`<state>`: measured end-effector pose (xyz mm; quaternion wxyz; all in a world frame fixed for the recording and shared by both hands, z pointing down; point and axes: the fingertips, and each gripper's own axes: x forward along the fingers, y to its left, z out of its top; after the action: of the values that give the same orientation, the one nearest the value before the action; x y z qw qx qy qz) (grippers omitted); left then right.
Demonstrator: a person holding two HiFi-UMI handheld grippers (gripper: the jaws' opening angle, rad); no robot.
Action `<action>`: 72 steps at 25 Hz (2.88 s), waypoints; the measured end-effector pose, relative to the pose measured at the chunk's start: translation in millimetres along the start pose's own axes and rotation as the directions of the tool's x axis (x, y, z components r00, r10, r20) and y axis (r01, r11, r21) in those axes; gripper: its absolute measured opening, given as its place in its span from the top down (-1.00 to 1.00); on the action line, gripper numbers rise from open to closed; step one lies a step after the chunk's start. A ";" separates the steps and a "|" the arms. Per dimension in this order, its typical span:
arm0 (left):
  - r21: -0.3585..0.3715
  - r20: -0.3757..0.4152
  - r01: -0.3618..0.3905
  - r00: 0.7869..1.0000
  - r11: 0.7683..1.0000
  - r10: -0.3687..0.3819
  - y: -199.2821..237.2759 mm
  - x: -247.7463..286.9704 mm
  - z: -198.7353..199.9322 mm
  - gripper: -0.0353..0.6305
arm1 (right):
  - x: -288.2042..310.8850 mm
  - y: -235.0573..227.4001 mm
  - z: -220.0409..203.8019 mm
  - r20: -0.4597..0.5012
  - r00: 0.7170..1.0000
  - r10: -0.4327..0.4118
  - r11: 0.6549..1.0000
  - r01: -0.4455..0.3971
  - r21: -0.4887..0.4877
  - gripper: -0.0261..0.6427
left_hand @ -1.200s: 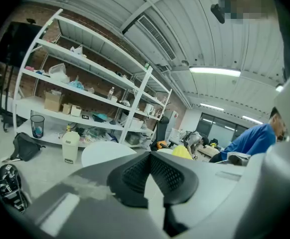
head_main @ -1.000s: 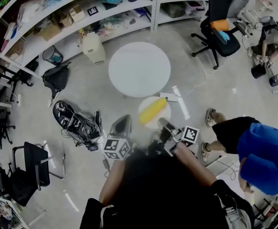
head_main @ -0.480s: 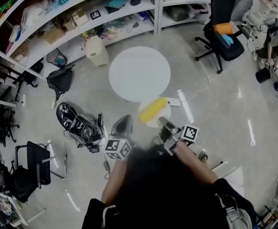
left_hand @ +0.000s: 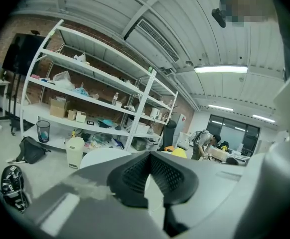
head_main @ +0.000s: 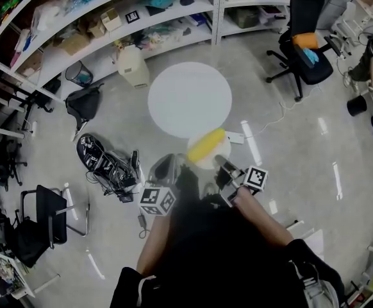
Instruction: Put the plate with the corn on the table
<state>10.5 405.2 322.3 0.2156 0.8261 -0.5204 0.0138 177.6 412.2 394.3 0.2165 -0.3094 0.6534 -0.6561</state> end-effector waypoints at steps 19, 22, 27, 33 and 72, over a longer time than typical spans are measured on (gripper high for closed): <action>-0.006 -0.017 0.038 0.999 0.999 -0.038 59.0 100.6 38.3 0.89 | 80.3 12.0 67.6 0.022 1.000 0.013 1.000 -0.012 -0.023 0.81; -0.009 -0.022 0.044 0.999 0.999 -0.045 66.9 114.9 44.8 0.88 | 95.0 13.5 77.1 0.022 1.000 0.012 1.000 -0.012 -0.022 0.81; -0.018 -0.036 0.061 0.997 0.998 -0.062 81.4 134.8 52.8 0.88 | 114.7 16.5 92.4 0.035 0.999 0.007 0.999 -0.005 -0.038 0.81; -0.006 -0.036 0.087 0.995 0.996 -0.088 95.4 163.7 71.7 0.89 | 138.9 24.9 111.3 0.059 0.998 0.001 1.000 0.000 -0.019 0.81; -0.043 -0.082 0.137 0.987 0.990 -0.140 226.0 290.1 136.7 0.89 | 313.3 32.9 198.6 0.117 0.993 0.009 1.000 -0.007 -0.022 0.81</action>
<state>-79.8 24.3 347.4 0.2533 0.8549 -0.4521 0.0243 86.6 51.1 391.3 0.2539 -0.3471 0.6479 -0.6287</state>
